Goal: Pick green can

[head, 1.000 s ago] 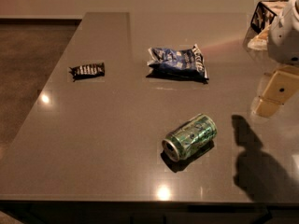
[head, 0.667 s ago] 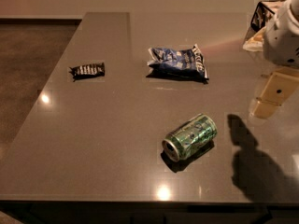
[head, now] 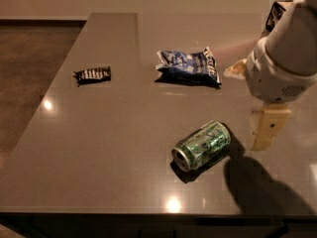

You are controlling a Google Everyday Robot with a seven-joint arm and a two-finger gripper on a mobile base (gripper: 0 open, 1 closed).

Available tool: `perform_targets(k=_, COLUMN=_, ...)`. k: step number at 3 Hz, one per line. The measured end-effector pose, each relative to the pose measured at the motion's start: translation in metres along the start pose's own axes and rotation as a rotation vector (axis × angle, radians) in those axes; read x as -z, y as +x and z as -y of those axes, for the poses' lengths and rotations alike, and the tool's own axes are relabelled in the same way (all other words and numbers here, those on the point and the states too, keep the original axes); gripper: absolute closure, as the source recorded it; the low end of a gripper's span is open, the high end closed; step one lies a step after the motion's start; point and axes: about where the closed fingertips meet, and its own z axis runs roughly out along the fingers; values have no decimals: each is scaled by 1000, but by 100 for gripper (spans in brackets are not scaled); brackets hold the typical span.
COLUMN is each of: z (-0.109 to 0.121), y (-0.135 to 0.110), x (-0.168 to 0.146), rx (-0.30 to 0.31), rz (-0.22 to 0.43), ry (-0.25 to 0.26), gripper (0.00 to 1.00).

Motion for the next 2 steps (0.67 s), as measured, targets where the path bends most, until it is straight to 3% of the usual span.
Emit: perform_targets(k=2, z=-28, y=-19, x=-57, rx=264, rz=36, ry=-143, gripper=0)
